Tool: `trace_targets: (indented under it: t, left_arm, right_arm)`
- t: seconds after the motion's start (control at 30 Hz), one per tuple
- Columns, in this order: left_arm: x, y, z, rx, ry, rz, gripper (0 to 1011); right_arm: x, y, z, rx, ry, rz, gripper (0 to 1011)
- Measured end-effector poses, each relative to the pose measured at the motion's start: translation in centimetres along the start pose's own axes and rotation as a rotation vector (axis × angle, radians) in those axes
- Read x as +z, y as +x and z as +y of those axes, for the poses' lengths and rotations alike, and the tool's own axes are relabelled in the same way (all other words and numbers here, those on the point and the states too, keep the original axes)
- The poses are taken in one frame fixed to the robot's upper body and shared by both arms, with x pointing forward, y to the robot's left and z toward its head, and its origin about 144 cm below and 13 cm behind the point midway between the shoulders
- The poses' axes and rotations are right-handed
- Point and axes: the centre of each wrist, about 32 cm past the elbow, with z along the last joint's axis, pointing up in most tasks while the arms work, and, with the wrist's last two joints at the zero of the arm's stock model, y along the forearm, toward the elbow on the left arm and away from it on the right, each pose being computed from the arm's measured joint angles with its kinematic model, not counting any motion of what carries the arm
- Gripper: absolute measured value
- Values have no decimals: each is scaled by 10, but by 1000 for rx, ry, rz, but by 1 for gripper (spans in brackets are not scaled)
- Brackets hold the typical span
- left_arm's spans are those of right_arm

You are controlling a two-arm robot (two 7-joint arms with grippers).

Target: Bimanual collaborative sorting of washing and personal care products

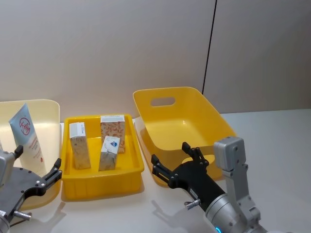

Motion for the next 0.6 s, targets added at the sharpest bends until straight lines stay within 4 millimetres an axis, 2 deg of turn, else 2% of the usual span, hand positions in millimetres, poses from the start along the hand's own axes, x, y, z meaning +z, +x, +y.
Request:
trace_targets:
  t: [0.6]
  left_arm:
    - [0, 0, 0, 0, 0, 0, 1000]
  right_arm:
    - [0, 0, 0, 0, 0, 0, 1001]
